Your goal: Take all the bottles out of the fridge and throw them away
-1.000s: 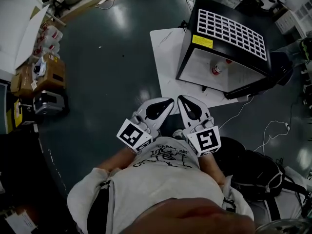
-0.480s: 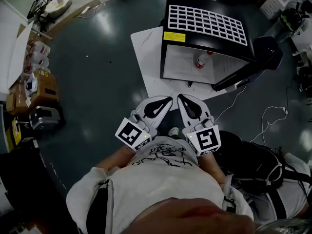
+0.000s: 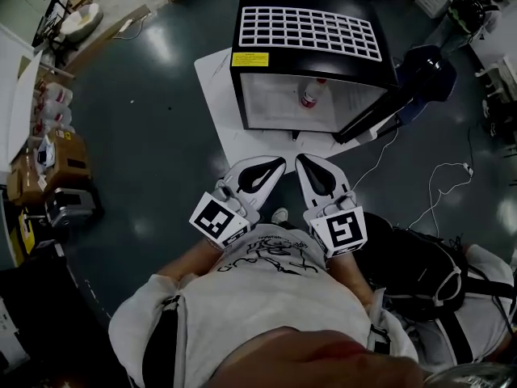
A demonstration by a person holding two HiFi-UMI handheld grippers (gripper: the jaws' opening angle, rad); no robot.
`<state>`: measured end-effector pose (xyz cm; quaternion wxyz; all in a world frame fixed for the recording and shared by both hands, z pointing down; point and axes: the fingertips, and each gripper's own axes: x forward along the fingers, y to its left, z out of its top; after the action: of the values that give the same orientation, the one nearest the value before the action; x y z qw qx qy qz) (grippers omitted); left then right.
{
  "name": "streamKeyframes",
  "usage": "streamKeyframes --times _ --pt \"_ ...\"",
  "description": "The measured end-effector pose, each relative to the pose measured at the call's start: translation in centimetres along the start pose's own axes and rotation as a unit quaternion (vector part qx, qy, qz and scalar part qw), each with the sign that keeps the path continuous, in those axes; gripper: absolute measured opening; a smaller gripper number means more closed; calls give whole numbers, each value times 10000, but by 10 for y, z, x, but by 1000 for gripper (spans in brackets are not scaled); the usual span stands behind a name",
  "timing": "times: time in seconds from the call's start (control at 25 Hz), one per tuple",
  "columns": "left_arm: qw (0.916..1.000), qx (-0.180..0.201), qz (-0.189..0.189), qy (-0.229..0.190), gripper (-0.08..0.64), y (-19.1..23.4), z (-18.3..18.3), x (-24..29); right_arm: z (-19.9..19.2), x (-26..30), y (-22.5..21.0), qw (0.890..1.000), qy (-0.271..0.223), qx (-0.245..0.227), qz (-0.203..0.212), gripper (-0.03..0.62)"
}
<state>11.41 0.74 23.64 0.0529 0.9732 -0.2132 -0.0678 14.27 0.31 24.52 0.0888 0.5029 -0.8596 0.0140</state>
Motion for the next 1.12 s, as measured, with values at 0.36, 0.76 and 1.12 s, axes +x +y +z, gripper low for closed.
streamKeyframes --times 0.36,0.76,1.12 --pt "9999 -15 -88 69 8 -24 -15 40 -16 -26 -39 9999 29 66 -111 11" --pt "9998 -98 -96 124 8 -36 -25 60 -28 -40 -57 9997 77 182 -151 11" --pt "9998 -74 -93 160 8 -16 -25 60 -27 -18 -55 9997 51 209 -99 11"
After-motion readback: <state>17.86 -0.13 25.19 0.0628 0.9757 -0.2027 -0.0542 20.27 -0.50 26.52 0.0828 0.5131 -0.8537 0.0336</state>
